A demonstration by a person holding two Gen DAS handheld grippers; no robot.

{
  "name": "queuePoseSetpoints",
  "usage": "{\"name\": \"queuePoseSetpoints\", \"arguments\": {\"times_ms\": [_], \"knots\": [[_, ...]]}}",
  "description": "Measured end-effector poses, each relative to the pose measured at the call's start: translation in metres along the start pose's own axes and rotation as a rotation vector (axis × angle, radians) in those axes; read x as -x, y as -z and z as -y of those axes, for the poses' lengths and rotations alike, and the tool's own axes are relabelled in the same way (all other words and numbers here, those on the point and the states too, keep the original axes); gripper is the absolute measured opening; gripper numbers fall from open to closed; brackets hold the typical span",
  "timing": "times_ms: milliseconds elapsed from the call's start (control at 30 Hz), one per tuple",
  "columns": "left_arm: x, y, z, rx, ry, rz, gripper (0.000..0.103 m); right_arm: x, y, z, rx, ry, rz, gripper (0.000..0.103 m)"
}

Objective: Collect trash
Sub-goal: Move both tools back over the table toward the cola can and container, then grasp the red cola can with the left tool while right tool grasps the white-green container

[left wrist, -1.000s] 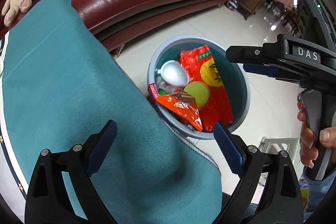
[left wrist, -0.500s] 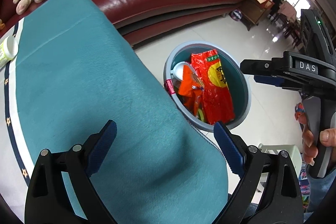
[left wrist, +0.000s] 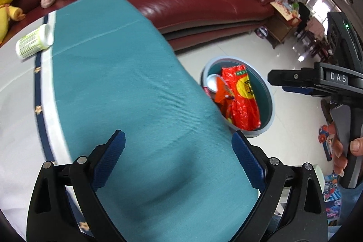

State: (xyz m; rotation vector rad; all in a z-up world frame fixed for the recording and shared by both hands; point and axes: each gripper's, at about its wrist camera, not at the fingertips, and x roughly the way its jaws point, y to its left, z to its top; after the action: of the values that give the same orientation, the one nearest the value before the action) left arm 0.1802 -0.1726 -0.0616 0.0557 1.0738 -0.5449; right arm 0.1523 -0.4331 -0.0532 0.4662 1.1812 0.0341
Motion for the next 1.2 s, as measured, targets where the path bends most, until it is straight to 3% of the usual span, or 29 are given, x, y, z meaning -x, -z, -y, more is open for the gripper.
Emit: {"name": "queuePoseSetpoints", "arguments": {"times_ms": [333, 533, 700, 933, 1200], "knots": [[0.04, 0.021, -0.066, 0.045, -0.066, 0.054, 0.097, -0.021, 0.005, -0.073, 0.16, -0.007, -0.087, 0.085], [0.074, 0.034, -0.132, 0.073, -0.171, 0.081, 0.097, -0.049, 0.001, -0.15, 0.436, -0.025, -0.148, 0.085], [0.104, 0.04, -0.196, 0.103, -0.252, 0.085, 0.097, -0.065, -0.008, -0.213, 0.567, -0.016, -0.181, 0.085], [0.127, 0.037, -0.275, 0.085, -0.36, 0.054, 0.097, -0.086, -0.018, -0.302, 0.827, 0.019, -0.22, 0.085], [0.096, 0.029, -0.318, 0.001, -0.397, -0.065, 0.097, -0.116, -0.031, -0.369, 1.061, 0.026, -0.244, 0.085]]}}
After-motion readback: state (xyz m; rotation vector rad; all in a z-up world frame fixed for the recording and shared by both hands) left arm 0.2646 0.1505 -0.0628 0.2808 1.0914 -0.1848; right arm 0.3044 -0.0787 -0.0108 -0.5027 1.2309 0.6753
